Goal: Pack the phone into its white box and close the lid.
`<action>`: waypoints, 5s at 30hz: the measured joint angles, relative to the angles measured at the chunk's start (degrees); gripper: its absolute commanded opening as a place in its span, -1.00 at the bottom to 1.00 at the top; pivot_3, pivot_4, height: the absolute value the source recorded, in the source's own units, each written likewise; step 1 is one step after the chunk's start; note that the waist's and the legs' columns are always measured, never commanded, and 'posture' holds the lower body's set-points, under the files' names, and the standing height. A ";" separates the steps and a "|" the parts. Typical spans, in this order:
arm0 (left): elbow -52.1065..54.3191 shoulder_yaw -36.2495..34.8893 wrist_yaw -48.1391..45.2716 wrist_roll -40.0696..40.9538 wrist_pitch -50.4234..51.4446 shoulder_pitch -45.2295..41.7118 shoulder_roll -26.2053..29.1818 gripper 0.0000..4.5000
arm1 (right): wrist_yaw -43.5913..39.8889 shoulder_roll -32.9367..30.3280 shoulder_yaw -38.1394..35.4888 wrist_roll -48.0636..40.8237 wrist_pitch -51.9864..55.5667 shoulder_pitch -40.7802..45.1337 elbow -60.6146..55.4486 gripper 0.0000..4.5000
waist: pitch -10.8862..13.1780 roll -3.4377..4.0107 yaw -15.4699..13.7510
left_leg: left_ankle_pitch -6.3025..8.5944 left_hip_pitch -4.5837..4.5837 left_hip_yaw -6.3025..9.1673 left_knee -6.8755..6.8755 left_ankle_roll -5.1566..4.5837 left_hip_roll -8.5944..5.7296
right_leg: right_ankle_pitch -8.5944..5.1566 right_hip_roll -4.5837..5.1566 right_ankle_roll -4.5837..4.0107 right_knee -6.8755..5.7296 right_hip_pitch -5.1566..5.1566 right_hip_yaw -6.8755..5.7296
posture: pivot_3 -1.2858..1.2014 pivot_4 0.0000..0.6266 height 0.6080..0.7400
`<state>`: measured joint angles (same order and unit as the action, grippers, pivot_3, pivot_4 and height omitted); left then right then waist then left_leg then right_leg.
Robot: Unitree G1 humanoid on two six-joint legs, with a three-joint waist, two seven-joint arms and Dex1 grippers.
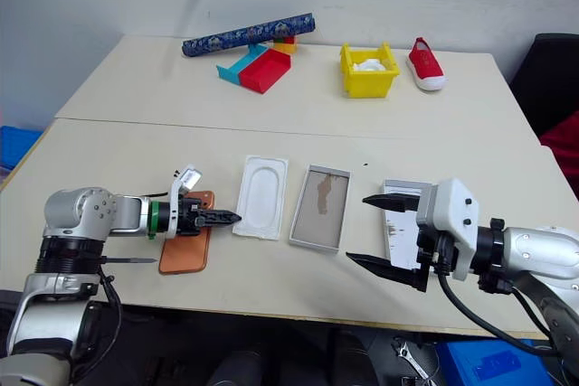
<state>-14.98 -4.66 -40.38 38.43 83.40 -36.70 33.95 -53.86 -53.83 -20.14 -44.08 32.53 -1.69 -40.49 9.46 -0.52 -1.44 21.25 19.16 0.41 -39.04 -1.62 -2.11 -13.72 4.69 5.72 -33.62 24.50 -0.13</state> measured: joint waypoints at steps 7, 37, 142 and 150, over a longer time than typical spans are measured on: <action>1.44 -2.50 0.09 0.89 2.30 0.72 -0.20 -1.00 | -0.55 -0.03 1.27 1.97 -0.13 0.43 0.08 1.00 | 0.00 0.01 0.08 | 0.02 0.05 0.02 0.00 0.00 0.00 | 0.00 -0.01 0.00 0.08 0.02 -0.02 | 0.03 -0.52 1.00; 6.15 -7.94 0.23 16.74 9.05 2.27 8.06 -1.00 | 0.27 13.86 40.85 35.97 -14.15 20.03 25.25 -0.86 | 0.25 -0.32 1.45 | -0.14 1.14 0.54 -0.15 0.19 -0.11 | -0.08 -0.01 -0.14 -0.25 0.95 -0.74 | 0.03 -0.52 1.00; 29.51 13.50 -14.68 -6.62 -52.86 10.34 4.91 1.00 | 12.40 13.60 45.19 42.63 0.44 30.63 25.75 -0.99 | 0.25 -0.36 0.39 | -0.47 1.20 0.54 -0.10 0.18 -0.11 | 0.03 -0.01 -0.38 -0.14 0.93 -0.77 | 0.03 -0.52 1.00; 28.67 13.56 -15.74 -7.51 -52.01 11.19 5.05 1.00 | 13.54 18.91 45.84 49.41 -7.96 37.89 40.52 -0.99 | 0.24 -0.36 0.63 | -0.47 1.19 0.54 -0.11 0.19 -0.11 | 0.03 -0.03 -0.38 -0.20 0.92 -0.79 | 0.03 -0.52 1.00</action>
<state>13.69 8.90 -56.12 30.92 31.39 -25.51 39.00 -40.32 -34.92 25.70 5.33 24.57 36.21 0.03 9.71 -0.88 -0.81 20.78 20.35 0.95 -39.15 -1.43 -2.22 -13.69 4.67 5.34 -33.82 25.43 -0.91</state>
